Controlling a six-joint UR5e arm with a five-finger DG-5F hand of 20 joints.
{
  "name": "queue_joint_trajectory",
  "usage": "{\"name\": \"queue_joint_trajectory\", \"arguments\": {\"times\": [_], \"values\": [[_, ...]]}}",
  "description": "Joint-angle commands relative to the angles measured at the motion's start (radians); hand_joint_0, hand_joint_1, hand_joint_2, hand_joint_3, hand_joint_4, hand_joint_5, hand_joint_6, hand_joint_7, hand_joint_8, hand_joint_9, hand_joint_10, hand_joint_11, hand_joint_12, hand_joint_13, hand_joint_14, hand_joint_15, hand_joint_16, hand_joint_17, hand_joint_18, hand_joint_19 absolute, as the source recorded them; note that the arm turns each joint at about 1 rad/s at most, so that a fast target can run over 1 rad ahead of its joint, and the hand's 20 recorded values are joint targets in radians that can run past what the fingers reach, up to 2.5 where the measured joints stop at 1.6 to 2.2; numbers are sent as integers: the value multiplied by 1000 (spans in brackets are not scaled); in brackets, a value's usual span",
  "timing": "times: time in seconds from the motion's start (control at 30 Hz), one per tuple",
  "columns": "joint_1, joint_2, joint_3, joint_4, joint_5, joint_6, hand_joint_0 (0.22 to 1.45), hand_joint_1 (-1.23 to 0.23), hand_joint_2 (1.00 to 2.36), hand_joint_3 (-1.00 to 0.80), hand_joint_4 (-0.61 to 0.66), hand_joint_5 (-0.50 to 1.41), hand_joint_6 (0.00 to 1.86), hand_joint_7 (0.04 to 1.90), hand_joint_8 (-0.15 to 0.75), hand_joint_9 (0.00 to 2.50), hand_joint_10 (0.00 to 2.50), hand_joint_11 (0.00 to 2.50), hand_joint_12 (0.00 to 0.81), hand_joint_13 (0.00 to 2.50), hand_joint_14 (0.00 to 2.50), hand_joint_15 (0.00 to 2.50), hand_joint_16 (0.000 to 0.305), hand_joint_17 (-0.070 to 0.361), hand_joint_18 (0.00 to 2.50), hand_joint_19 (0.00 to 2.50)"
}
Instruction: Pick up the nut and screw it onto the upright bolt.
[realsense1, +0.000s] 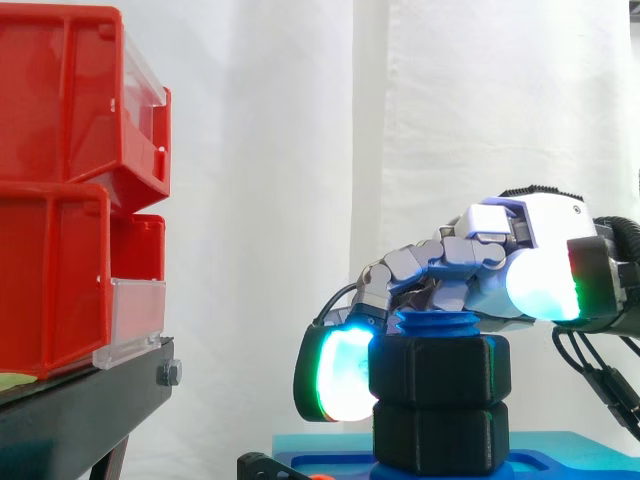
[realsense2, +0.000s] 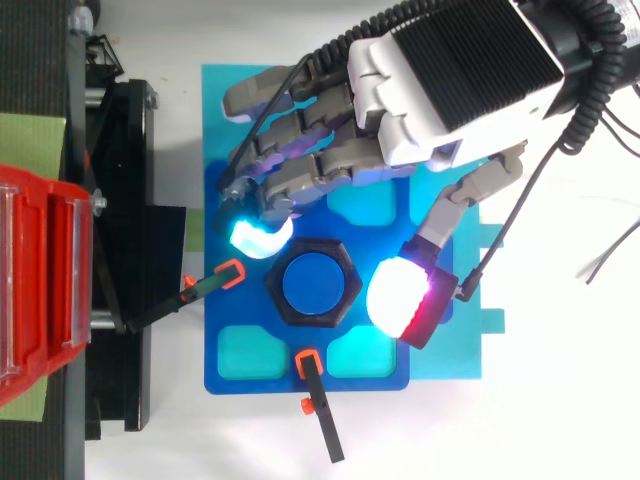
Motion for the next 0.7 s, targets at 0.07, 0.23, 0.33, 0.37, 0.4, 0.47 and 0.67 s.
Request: {"name": "queue_joint_trajectory", "arguments": {"times": [0.07, 0.23, 0.33, 0.37, 0.4, 0.47, 0.67], "values": [[1, 0, -2, 12, -1, 5, 477, -273, 1000, -500, 235, -82, 504, 935, 278, 1001, 0, 4, 334, 534, 0, 0, 46, 103, 188, 39], [1, 0, -2, 16, 1, 5, 482, -272, 1000, -500, 233, -62, 505, 1034, 283, 1016, 0, 12, 333, 546, 0, 0, 45, 102, 189, 40], [-1, 0, -2, 26, 1, 5, 484, -270, 1000, -500, 219, -38, 505, 1134, 287, 1044, 0, 29, 331, 568, 1, 0, 45, 101, 212, 47], [1, 0, -2, 29, 1, 5, 487, -270, 1000, -500, 210, -28, 505, 1178, 287, 1068, 1, 32, 328, 579, 0, 0, 45, 101, 228, 50], [-1, 0, -2, 30, -1, 5, 488, -269, 1000, -500, 209, -20, 505, 1206, 290, 1094, 0, 45, 328, 592, 0, 2, 44, 100, 241, 54], [-4, 0, -2, 30, -2, 5, 490, -267, 1000, -500, 190, -6, 505, 1261, 290, 1133, 0, 58, 324, 618, 0, 9, 44, 99, 267, 59], [-4, 0, 1, 32, -1, 5, 498, -269, 1000, -500, 151, 27, 504, 1356, 288, 1259, 3, 81, 313, 700, 0, 17, 42, 94, 345, 88]]}}
